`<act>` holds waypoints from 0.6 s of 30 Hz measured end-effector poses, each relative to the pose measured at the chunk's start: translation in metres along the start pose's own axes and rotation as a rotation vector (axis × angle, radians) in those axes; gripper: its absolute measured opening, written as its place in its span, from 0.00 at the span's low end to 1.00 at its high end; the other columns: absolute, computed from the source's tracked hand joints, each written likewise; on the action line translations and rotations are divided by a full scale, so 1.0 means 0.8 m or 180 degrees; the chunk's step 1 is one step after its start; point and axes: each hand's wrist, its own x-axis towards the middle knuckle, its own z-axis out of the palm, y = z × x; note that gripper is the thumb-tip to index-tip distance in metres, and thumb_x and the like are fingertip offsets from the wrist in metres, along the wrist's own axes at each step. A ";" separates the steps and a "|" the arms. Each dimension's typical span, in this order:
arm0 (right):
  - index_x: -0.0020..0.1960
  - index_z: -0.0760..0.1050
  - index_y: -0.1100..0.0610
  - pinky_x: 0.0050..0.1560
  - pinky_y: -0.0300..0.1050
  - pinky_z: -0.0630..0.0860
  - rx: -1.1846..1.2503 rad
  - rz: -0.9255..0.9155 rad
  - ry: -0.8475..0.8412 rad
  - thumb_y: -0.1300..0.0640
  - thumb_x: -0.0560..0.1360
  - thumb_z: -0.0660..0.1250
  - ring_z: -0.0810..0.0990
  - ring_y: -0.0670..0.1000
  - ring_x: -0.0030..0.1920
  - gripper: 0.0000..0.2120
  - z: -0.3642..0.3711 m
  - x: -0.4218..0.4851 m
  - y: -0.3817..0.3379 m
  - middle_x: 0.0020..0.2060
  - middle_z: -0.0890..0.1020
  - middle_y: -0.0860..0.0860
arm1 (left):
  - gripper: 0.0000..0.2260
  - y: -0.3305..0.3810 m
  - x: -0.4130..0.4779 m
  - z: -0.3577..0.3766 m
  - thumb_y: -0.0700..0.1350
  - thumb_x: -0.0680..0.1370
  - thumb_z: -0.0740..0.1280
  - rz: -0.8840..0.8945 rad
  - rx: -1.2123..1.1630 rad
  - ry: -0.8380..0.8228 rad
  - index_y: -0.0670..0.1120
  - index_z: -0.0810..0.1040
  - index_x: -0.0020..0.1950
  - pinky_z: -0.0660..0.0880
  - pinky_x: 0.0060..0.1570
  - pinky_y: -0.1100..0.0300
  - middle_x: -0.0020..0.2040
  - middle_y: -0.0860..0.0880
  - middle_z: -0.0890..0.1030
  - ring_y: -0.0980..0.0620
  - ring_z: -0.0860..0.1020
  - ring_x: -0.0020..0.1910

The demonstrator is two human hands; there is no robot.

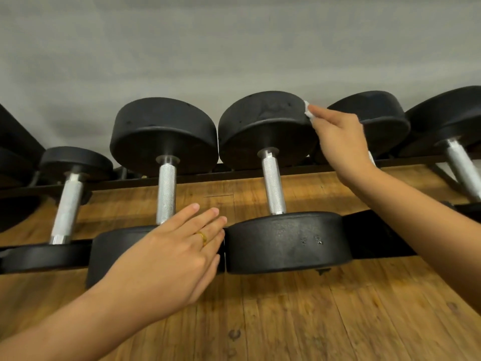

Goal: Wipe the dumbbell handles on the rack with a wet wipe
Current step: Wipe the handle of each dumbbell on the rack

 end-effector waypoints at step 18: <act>0.80 0.59 0.53 0.76 0.44 0.58 -0.0228 -0.0113 -0.0211 0.42 0.85 0.51 0.61 0.42 0.75 0.27 0.019 0.003 -0.003 0.78 0.65 0.49 | 0.24 0.001 -0.005 -0.001 0.53 0.83 0.54 0.0065 0.0055 0.0082 0.41 0.81 0.67 0.54 0.77 0.45 0.68 0.42 0.80 0.43 0.76 0.71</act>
